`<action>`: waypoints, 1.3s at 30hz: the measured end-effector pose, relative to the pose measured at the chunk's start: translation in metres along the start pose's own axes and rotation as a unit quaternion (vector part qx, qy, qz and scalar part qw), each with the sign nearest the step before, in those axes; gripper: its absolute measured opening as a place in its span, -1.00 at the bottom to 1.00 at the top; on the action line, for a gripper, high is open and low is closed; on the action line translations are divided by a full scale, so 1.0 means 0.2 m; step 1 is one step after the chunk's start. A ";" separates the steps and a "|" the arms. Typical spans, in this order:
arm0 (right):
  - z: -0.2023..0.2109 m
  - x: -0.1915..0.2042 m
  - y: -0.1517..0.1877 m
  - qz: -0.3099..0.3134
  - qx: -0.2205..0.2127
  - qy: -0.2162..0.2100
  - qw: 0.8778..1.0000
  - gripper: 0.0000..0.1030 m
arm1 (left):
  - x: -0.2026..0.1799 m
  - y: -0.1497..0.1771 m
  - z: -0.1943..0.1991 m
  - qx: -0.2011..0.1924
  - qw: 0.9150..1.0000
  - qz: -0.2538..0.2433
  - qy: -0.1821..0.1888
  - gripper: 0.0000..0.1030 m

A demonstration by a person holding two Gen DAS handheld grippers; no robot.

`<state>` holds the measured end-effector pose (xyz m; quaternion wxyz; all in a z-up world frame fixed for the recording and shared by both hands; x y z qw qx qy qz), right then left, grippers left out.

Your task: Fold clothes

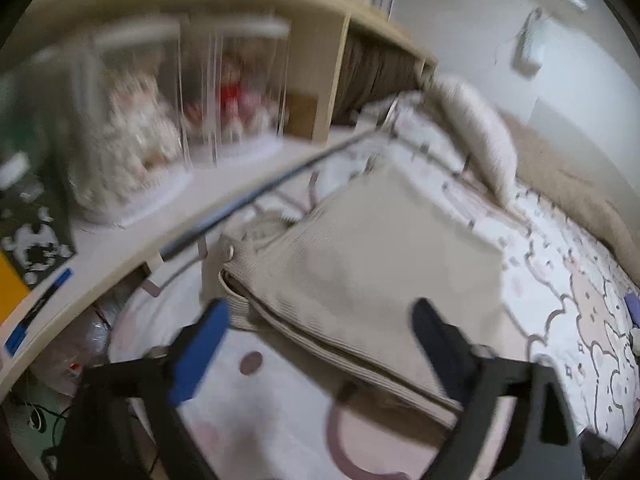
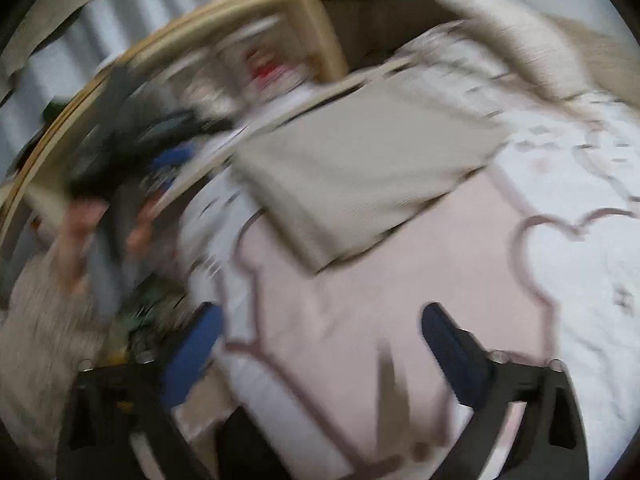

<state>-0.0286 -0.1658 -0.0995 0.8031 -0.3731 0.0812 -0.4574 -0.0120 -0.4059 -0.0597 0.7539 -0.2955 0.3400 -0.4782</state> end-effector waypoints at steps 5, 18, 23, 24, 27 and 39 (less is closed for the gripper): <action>0.26 -0.14 -0.07 -0.046 -0.112 0.033 0.992 1.00 | -0.23 0.07 0.16 -0.004 1.000 -0.016 -0.001 1.00; 0.66 -0.40 0.04 -0.043 -0.140 0.124 0.981 1.00 | -0.69 0.17 0.47 -0.033 0.998 -0.055 0.026 1.00; 0.84 -0.56 0.10 -0.065 -0.147 0.152 0.975 1.00 | -0.84 0.23 0.54 -0.020 0.996 -0.070 0.048 1.00; 0.88 -0.60 0.12 -0.071 -0.148 0.161 0.973 1.00 | -0.87 0.24 0.55 -0.016 0.996 -0.074 0.051 1.00; 0.98 -0.68 0.15 -0.081 -0.143 0.187 0.968 1.00 | -0.94 0.27 0.58 -0.013 0.995 -0.085 0.053 1.00; 1.24 -0.87 0.29 -0.104 -0.145 0.269 0.946 1.00 | -1.12 0.42 0.61 -0.001 0.992 -0.107 0.064 1.00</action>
Point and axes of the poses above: each gripper's, at about its wrist camera, not at the fingertips, and z roughly against the way its jaws point, x to its left, y to its underside, the point moved 3 cm from there along -z, roughly the way its jaws point, and after that the axes turned 9 degrees about y, right-handed, at the moved point
